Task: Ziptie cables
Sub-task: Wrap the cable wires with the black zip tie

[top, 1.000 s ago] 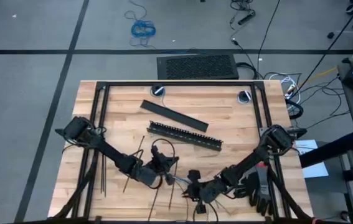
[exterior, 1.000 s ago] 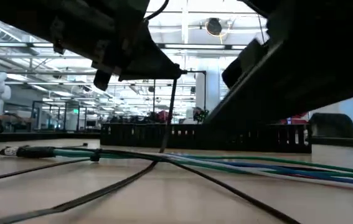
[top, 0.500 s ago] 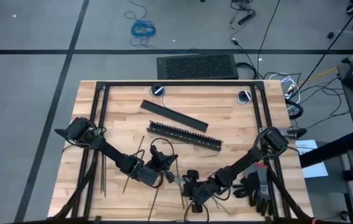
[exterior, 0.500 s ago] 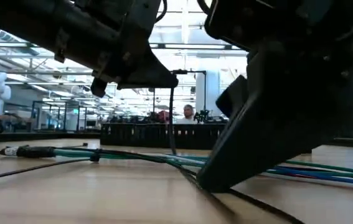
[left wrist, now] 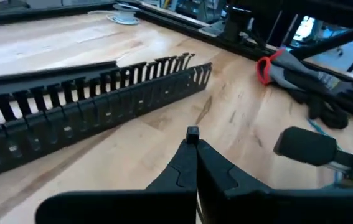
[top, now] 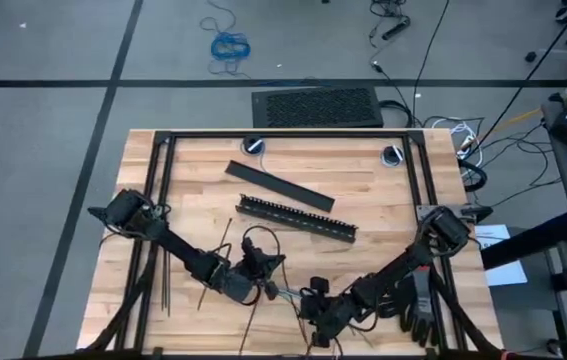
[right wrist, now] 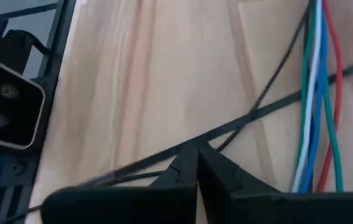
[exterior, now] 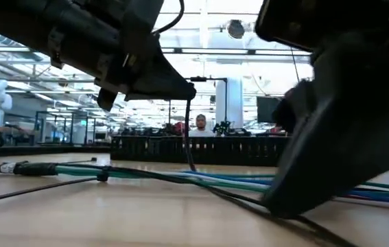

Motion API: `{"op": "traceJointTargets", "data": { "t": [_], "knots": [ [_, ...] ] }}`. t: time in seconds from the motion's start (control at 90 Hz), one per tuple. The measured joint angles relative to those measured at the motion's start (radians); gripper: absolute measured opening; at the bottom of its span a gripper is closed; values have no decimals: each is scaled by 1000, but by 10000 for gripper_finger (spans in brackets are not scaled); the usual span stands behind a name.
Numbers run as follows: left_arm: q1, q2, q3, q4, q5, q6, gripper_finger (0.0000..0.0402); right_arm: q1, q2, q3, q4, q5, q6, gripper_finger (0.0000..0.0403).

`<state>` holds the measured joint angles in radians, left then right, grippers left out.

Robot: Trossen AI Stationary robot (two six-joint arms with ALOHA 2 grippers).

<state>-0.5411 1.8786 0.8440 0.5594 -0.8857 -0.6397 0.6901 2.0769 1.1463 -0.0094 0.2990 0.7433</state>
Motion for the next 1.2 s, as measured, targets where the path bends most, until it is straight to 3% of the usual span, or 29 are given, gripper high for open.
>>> {"op": "traceJointTargets", "data": {
  "t": [0.2,0.422,0.611,0.822,1.056,1.2],
  "knots": [
    [-12,34,1,16,20,-63,0,28,3,68,-150,79,84,0],
    [-19,97,31,84,94,-4,0,55,11,178,-361,148,69,0],
    [-19,132,66,116,149,26,0,89,13,232,-599,299,125,0],
    [-19,133,72,124,148,19,0,146,4,233,-599,397,122,0],
    [-20,133,73,146,144,41,0,180,-2,235,-549,438,83,17],
    [-20,133,72,153,141,-37,0,199,-2,235,-490,472,12,36]
  ]
}}
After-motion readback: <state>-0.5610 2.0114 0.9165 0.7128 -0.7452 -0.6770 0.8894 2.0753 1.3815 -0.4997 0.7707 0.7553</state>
